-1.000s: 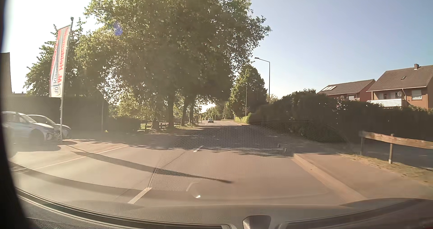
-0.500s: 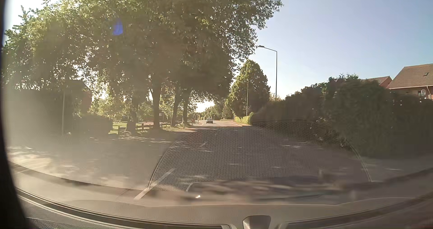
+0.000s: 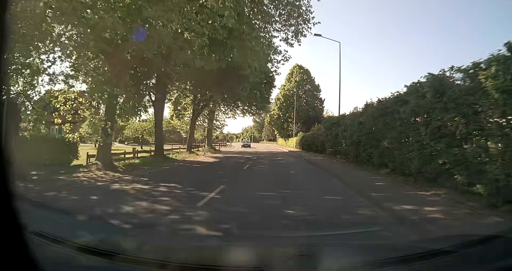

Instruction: Follow the waypoints while adhering to traffic rules and regulations

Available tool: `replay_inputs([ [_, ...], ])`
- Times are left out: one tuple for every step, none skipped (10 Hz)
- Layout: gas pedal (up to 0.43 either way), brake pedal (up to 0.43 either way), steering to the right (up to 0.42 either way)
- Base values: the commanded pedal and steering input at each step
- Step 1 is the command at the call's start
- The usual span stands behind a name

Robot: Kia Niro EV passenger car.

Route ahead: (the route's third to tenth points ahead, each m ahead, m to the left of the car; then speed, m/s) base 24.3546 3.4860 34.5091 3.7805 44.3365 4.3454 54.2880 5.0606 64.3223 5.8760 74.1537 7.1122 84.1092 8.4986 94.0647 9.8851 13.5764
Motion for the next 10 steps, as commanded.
replay_inputs([
  [0.059,0.006,0.000],
  [0.059,0.006,0.000],
  [0.059,0.006,0.001],
  [0.059,0.006,0.001],
  [0.059,0.006,0.000],
  [0.059,0.006,0.000],
  [0.047,0.006,0.000],
  [0.047,0.006,0.000],
  [0.028,0.006,0.000],
  [0.028,0.006,0.000],
])
